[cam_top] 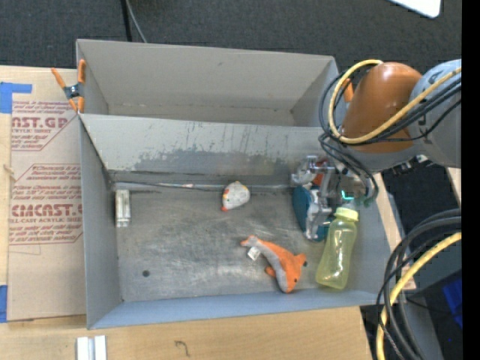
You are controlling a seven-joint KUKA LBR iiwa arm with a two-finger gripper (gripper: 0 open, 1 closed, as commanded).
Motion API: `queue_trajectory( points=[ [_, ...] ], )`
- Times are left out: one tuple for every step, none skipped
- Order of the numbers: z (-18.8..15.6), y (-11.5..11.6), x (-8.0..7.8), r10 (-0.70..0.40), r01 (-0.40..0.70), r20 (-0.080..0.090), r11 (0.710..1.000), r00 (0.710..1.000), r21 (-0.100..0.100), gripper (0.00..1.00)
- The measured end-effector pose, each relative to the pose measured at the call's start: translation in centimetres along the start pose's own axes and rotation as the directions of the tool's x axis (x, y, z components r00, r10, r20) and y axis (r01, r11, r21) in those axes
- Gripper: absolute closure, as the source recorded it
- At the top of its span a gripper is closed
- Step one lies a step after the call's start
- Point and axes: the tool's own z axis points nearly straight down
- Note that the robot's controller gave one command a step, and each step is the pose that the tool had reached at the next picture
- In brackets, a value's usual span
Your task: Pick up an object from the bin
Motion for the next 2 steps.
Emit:
queue_trajectory(
  points=[
    [-0.4, 0.0, -0.2, -0.001, 0.001, 0.008, 1.000, 1.000, 0.001, 0.00],
    [0.6, -0.9, 1.2, 0.093, -0.093, 0.013, 0.996, 0.996, -0.002, 0.00]
  ],
)
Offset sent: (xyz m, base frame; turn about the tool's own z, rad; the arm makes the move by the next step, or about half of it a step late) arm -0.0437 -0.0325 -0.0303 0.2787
